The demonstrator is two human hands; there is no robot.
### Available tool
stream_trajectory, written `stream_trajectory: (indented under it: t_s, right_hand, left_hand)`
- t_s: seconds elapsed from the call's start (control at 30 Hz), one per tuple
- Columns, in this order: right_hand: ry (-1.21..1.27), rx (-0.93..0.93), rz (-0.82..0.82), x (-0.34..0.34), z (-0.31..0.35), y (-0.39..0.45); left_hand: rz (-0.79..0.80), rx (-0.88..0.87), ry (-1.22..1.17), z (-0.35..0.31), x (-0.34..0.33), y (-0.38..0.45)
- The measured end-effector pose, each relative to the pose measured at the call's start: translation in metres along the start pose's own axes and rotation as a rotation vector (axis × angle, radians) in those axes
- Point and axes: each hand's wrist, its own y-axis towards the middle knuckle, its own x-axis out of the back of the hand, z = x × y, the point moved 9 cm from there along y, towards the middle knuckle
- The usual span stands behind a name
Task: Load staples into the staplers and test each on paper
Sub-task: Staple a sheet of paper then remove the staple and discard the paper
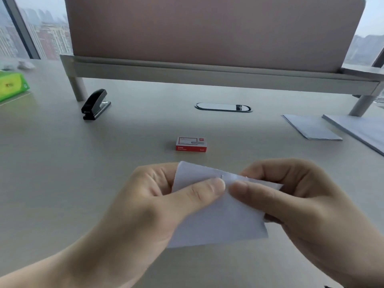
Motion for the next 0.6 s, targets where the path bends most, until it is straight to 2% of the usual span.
stream_trajectory:
  t_s: [0.13,0.27,0.6]
  right_hand:
    - [0.186,-0.139,0.043,-0.008,-0.009,-0.003]
    - [0.279,-0.182,0.031,-0.011,-0.01,-0.003]
    - [0.318,-0.222,0.049,-0.016,-0.014,-0.004]
  left_hand:
    - [-0.038,0.083,-0.038,0.004,0.003,-0.002]
    - [-0.05,0.089,-0.018,0.003,0.001,-0.003]
    - [-0.091,0.134,-0.005,0.006,0.001,-0.004]
